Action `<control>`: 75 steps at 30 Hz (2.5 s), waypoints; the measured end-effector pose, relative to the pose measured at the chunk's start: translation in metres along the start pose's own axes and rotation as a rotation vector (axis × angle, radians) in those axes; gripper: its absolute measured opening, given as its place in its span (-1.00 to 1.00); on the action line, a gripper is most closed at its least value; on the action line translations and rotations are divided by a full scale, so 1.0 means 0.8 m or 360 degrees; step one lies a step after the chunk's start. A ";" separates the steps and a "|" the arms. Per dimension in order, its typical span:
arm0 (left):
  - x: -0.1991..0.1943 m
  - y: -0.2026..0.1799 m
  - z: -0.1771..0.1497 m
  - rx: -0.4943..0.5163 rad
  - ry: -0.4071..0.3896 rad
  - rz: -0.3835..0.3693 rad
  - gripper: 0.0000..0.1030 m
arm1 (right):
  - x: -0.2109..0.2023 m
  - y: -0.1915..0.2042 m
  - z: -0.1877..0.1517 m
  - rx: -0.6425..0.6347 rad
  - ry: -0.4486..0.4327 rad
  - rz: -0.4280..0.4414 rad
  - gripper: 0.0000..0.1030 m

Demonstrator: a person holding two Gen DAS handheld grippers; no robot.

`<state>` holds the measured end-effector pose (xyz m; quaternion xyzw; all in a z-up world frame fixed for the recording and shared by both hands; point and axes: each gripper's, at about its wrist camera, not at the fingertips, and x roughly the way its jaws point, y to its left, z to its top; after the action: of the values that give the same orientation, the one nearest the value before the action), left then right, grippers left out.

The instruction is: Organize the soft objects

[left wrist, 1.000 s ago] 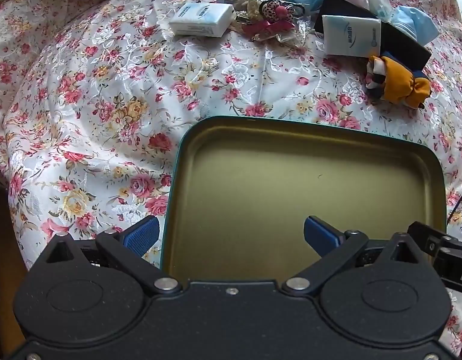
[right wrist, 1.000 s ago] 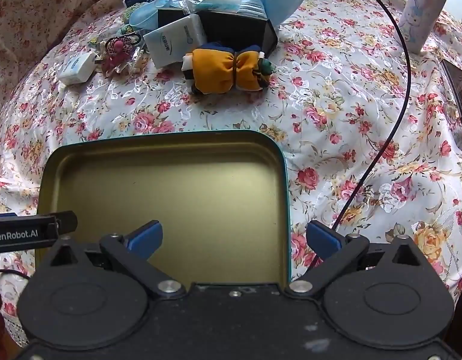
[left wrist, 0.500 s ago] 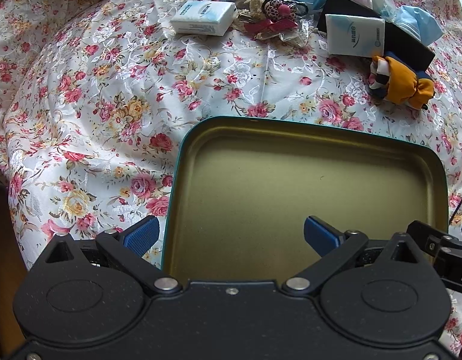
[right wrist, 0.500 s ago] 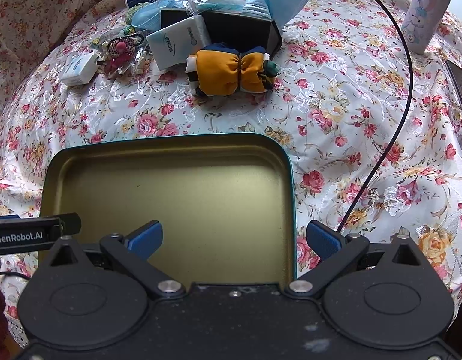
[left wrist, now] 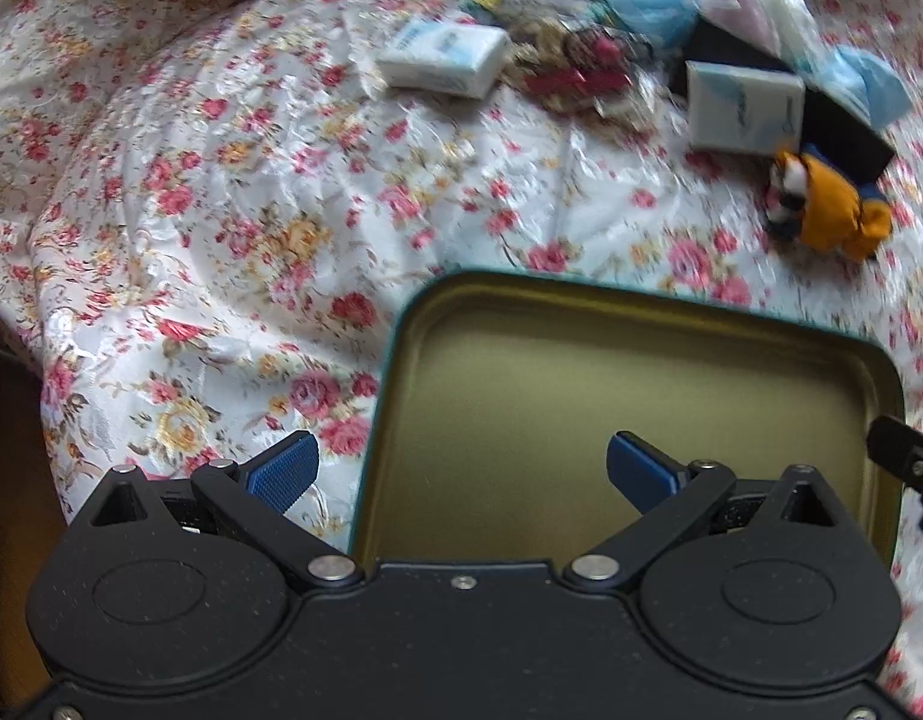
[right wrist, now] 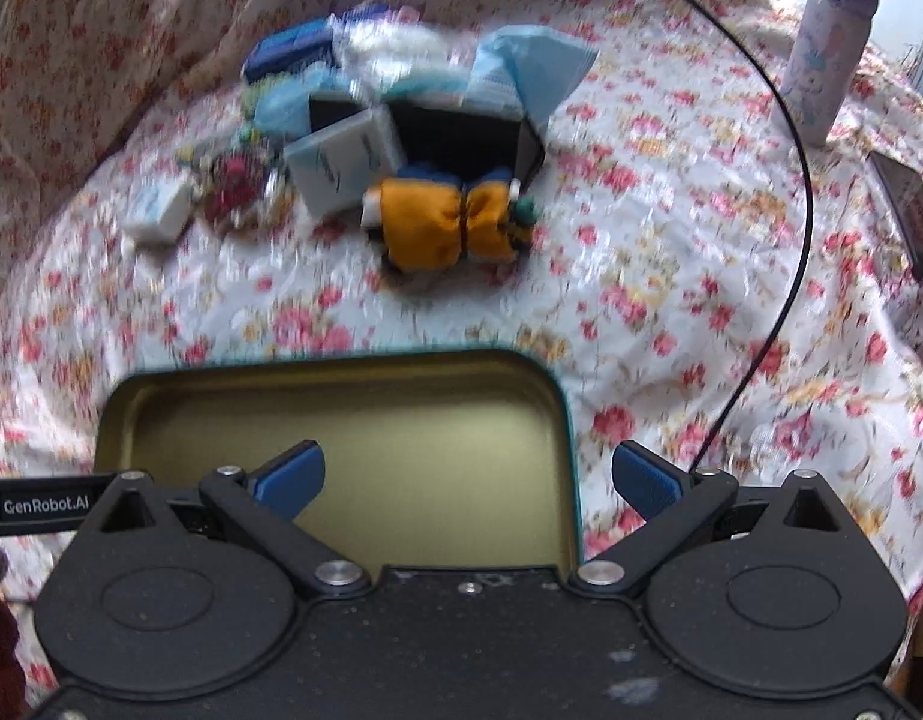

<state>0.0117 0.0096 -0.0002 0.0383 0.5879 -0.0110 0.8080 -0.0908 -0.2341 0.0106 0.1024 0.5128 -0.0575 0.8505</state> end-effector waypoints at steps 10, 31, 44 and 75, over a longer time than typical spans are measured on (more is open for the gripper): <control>-0.012 0.011 0.034 -0.0005 -0.0143 0.0017 0.93 | 0.010 -0.007 0.037 0.0113 -0.0094 0.0013 0.99; 0.067 0.034 0.152 0.0020 -0.0302 0.0050 0.87 | 0.079 0.020 0.092 0.0045 -0.0159 -0.0032 0.92; 0.111 0.032 0.200 0.0140 -0.0397 0.0052 0.94 | 0.126 0.027 0.108 0.0050 -0.0074 -0.0050 0.94; 0.066 0.047 0.187 0.0034 -0.0450 -0.0241 0.48 | 0.103 0.009 0.105 0.0170 -0.0087 -0.0024 0.17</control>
<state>0.1724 0.0375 -0.0028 0.0006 0.4693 -0.0834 0.8791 0.0217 -0.2459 -0.0234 0.1422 0.4864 -0.0940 0.8569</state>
